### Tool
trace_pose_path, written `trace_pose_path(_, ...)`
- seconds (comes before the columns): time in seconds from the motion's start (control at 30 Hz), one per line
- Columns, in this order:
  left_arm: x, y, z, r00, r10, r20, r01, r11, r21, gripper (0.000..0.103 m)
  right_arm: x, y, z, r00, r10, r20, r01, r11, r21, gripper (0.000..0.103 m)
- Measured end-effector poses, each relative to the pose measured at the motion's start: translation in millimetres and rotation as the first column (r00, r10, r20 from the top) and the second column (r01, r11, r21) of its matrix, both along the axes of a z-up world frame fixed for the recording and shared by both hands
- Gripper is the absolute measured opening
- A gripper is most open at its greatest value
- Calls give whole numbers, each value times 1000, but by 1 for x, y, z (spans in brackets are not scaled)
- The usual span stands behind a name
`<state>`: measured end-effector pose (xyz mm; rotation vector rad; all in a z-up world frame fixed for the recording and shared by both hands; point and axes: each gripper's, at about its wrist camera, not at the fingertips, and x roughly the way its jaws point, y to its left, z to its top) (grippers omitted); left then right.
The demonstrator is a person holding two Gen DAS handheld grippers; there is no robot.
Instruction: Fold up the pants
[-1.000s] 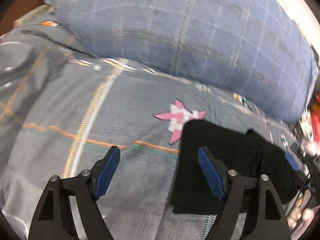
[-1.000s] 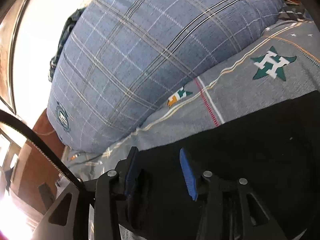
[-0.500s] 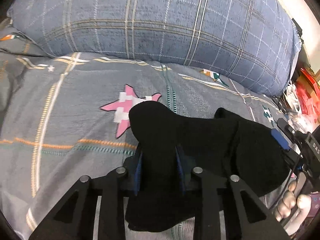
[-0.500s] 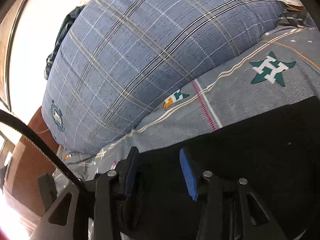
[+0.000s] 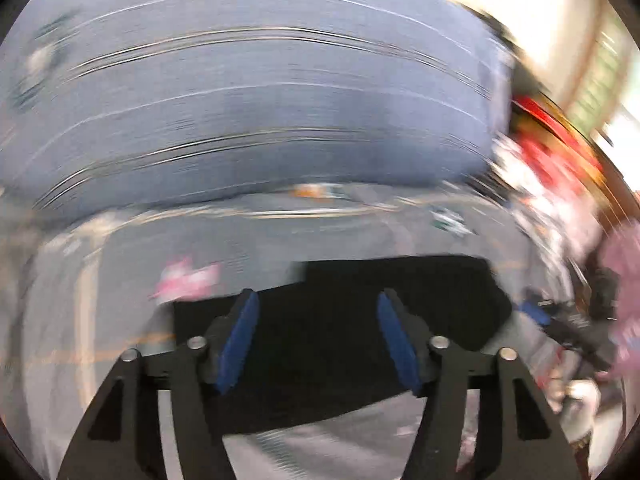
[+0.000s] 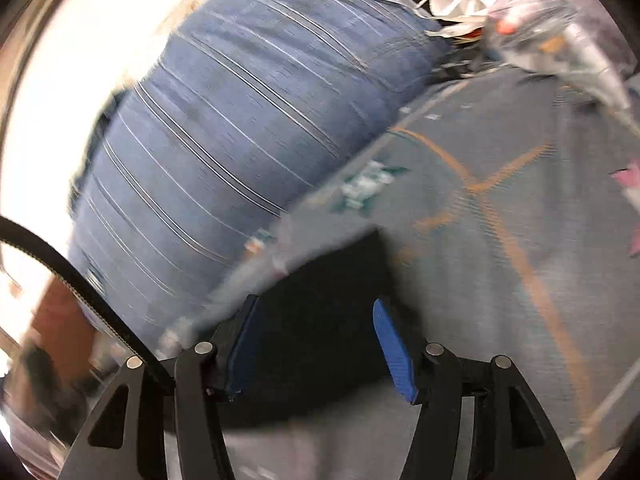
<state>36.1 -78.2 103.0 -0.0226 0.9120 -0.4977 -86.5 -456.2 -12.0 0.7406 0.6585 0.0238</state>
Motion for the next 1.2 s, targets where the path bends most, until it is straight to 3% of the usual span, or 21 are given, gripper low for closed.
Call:
trace_pose_path(0.1,14,-76,-7,982,-183,-38,185,982,30,63,-7,-5,-16,998,39,-48,-40,999,-24,63)
trace_pose_path(0.17,24,-131,-16,957,-282,-60,286,956,64,63,-7,-13,-23,998,49,-50,-47,998,28,63)
trace_pose_path(0.23,38,-186,-32,918,-373,-133,384,921,68,63,-3,-13,-22,997,60,-41,-60,998,2,63)
trace_pose_path(0.37,54,-262,-62,889,-423,-176,448,884,136,63,18,-1,-24,987,139,-83,-144,987,-66,63)
trace_pose_path(0.5,63,-308,-103,839,-468,-279,530,819,220,63,33,-1,-38,978,177,-108,-182,983,-29,63)
trace_pose_path(0.57,53,-317,-114,841,-477,-256,537,792,291,62,36,-1,-37,978,183,-96,-187,982,-32,61)
trace_pose_path(0.6,47,-317,-111,844,-480,-239,534,788,306,56,38,0,-38,978,186,-98,-190,981,-31,53)
trace_pose_path(0.63,43,-315,-108,846,-479,-235,531,791,304,40,38,0,-38,976,194,-97,-197,980,-25,42)
trace_pose_path(0.67,40,-311,-102,845,-484,-228,533,795,290,26,38,1,-38,975,202,-94,-204,979,-8,37)
trace_pose_path(0.7,39,-305,-93,844,-488,-225,534,805,258,24,37,2,-37,976,200,-91,-200,980,2,33)
trace_pose_path(0.83,28,-266,-48,882,-447,-151,466,874,134,21,26,7,-16,982,184,-35,-183,983,13,22)
trace_pose_path(0.97,22,-205,-4,918,-387,-93,387,922,-18,21,14,28,22,977,211,37,-211,977,-18,18)
trace_pose_path(1.1,21,-130,21,953,-296,-64,283,946,-160,21,11,75,60,948,305,94,-298,951,-81,17)
trace_pose_path(1.2,22,-66,22,975,-208,-72,185,952,-244,21,17,127,78,910,402,100,-388,912,-131,16)
